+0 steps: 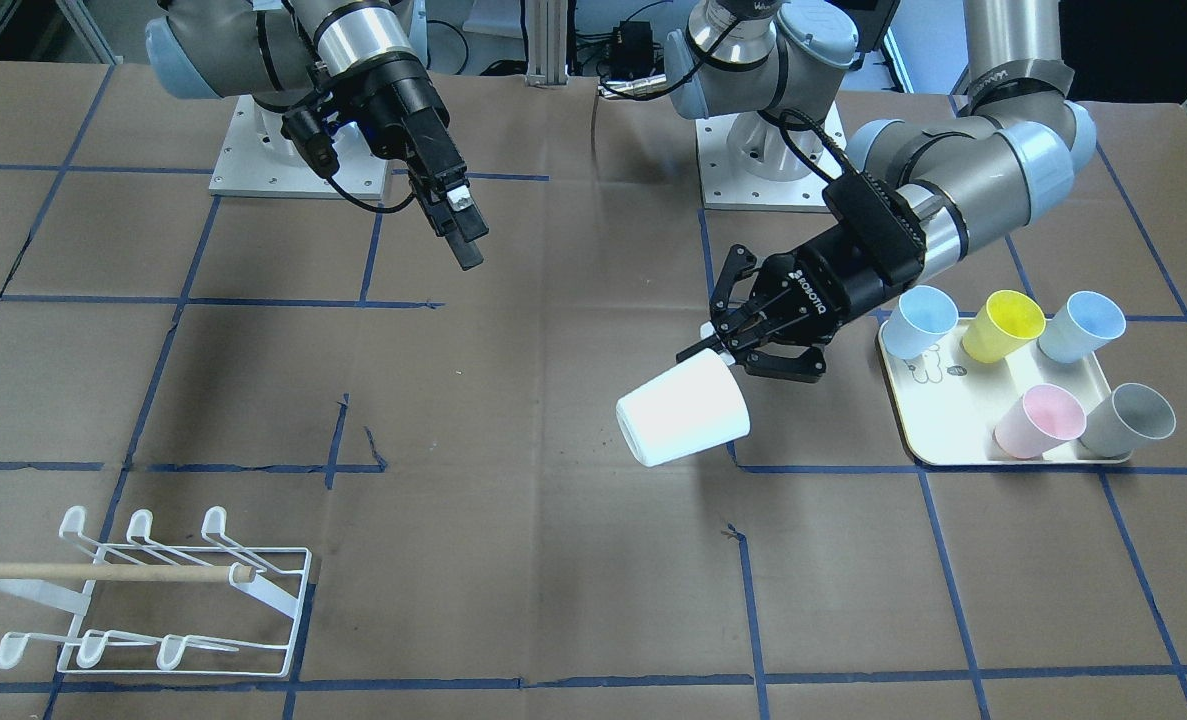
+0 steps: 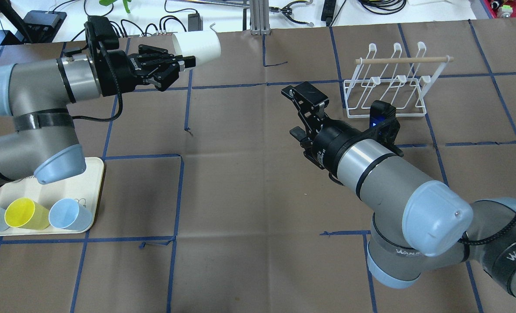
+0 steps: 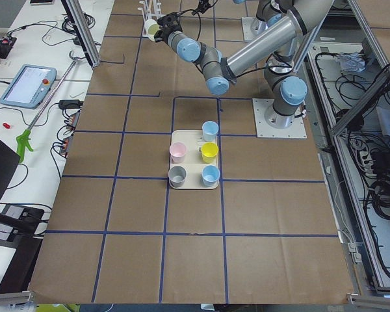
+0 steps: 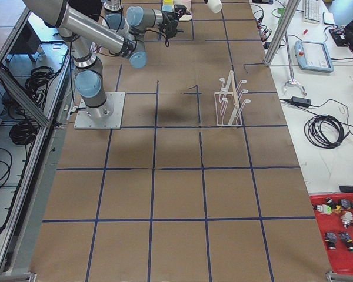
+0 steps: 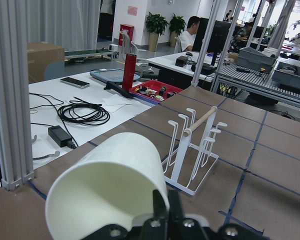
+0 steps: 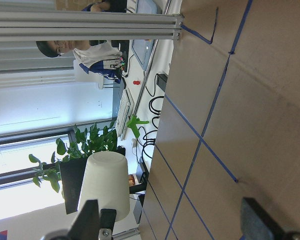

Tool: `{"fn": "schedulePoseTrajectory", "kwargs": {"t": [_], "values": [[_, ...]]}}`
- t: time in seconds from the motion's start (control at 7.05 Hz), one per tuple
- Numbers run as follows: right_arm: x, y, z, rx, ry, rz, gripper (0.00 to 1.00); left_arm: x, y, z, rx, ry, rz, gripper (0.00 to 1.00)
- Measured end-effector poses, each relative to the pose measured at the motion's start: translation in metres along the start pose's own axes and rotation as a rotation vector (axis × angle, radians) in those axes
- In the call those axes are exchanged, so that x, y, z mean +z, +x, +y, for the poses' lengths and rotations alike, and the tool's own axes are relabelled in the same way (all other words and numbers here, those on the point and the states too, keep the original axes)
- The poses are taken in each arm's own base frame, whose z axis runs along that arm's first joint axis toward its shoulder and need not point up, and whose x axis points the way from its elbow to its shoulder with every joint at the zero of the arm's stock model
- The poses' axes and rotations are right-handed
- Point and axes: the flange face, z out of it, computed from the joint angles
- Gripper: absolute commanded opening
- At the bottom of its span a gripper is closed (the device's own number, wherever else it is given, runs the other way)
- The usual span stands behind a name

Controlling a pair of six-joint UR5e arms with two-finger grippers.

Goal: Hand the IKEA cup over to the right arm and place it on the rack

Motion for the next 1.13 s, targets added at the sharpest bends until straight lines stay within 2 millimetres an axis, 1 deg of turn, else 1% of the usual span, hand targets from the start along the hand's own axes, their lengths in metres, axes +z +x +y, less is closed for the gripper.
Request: {"fn": "schedulePoseTrajectory", "kwargs": {"t": [0.28,0.43,0.71,0.85,1.13], "values": [[0.005,0.002,0.0,0.017,-0.013,0.016,1.0,0.01,0.028,0.025,0.055,0.028,0.022,0.0],[0.009,0.0,0.001,0.012,-0.028,0.019,1.0,0.015,0.043,0.031,0.079,0.035,0.033,0.0],[0.018,-0.006,0.004,0.001,-0.048,0.025,1.0,0.028,0.068,0.028,0.105,0.035,0.067,0.0],[0.025,-0.007,0.007,-0.002,-0.059,0.032,1.0,0.031,0.074,0.026,0.112,0.034,0.075,0.0],[0.036,-0.011,0.011,-0.007,-0.069,0.038,1.0,0.032,0.077,0.024,0.117,0.034,0.079,0.0]]}}
